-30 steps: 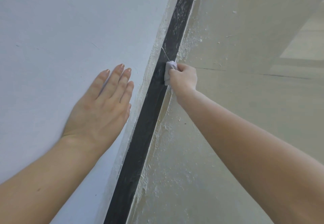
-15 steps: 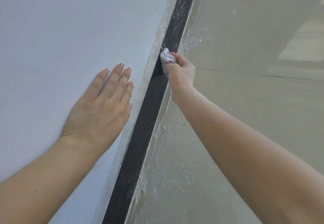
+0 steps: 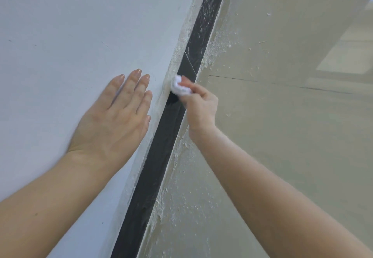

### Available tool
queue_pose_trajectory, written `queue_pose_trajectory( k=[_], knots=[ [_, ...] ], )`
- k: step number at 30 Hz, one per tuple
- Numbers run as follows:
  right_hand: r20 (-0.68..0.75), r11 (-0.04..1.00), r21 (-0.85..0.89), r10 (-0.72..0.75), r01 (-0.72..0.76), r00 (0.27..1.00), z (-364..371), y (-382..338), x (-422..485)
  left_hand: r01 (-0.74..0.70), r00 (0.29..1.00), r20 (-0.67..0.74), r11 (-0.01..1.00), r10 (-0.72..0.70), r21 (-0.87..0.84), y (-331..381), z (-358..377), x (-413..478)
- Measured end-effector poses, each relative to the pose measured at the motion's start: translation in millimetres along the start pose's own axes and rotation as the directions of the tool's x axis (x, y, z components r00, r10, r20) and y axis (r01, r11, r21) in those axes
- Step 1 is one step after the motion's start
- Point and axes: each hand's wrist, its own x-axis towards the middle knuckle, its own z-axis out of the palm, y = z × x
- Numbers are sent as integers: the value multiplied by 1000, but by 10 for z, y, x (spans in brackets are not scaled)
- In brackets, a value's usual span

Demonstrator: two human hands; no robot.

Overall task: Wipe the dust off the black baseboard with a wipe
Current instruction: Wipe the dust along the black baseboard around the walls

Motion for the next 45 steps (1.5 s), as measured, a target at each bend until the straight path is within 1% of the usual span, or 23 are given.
queue_pose_trajectory(
  k=[2, 4, 5, 6, 8, 10, 11, 12, 14, 15, 16, 17, 19, 21, 24, 26, 27, 28, 30, 33, 37, 41, 45],
  knots=[
    [75, 982, -188, 41, -26, 996, -186, 199, -269, 9, 1000, 0, 1000, -9, -7, -1, 6, -2],
    [198, 892, -453, 84, 15, 977, -415, 319, -454, 18, 1000, 9, 999, -18, -31, -2, 7, 1],
    [206, 861, -506, 63, 51, 977, -484, 338, -458, 17, 1000, 11, 999, -17, -44, -1, 3, 4],
    [172, 861, -503, 14, 76, 985, -500, 317, -413, 18, 1000, 11, 998, -17, -56, -3, -1, 3],
    [88, 898, -420, -101, 129, 991, -390, 164, -293, 37, 999, 7, 997, -36, -62, 0, -4, -5],
    [130, 903, -364, -196, 230, 972, -216, 64, -271, 44, 999, 8, 998, -44, -47, 13, 10, -5],
    [196, 866, -406, -231, 293, 953, -168, 70, -319, 36, 999, 12, 999, -35, -33, 15, 21, -2],
    [290, 798, -489, -231, 352, 929, -170, 111, -376, 27, 999, 23, 1000, -27, -7, 10, 33, -6],
    [465, 613, -672, -89, 416, 881, -300, 140, -465, 13, 998, 63, 999, -16, 52, -5, 35, -20],
    [505, 521, -733, -15, 438, 863, -402, 98, -449, -1, 996, 86, 996, -7, 86, 3, 26, -29],
    [506, 455, -773, 20, 443, 862, -488, 6, -392, -12, 992, 126, 993, -3, 117, 15, -2, -31],
    [483, 408, -801, 9, 437, 876, -551, -127, -307, -23, 982, 190, 992, -1, 123, 30, -45, -32],
    [429, 348, -841, -42, 416, 902, -594, -485, -161, -20, 948, 317, 999, 10, 28, 47, -173, -18],
    [435, 304, -854, -25, 422, 900, -569, -898, -102, 29, 904, 425, 988, 38, -150, -4, -365, 56],
    [449, 231, -873, 43, 429, 892, -481, -1477, -93, 180, 801, 589, 898, 103, -401, -201, -720, 263],
    [440, 189, -885, 42, 425, 897, -398, -1771, -63, 258, 740, 654, 832, 156, -492, -386, -941, 432],
    [432, 175, -889, 20, 423, 902, -343, -1899, -51, 255, 736, 653, 823, 176, -508, -493, -1045, 520],
    [417, 172, -895, -12, 412, 909, -283, -2013, -44, 220, 754, 630, 834, 183, -505, -603, -1138, 614],
    [371, 211, -905, -37, 370, 928, -175, -2186, -22, 115, 821, 540, 872, 186, -476, -810, -1258, 780],
    [303, 260, -918, -34, 301, 952, -38, -2413, 33, 65, 884, 444, 901, 148, -428, -1073, -1333, 1030],
    [231, 342, -911, -40, 230, 972, 39, -2674, 128, 57, 922, 376, 930, 90, -362, -1221, -1375, 1441],
    [195, 395, -900, -12, 183, 981, -5, -2797, 388, 81, 946, 323, 937, 35, -339, -1112, -1217, 1954],
    [142, 448, -891, 108, 79, 984, 32, -2644, 828, 66, 952, 304, 955, 27, -291, -1000, -920, 2420]
  ],
)
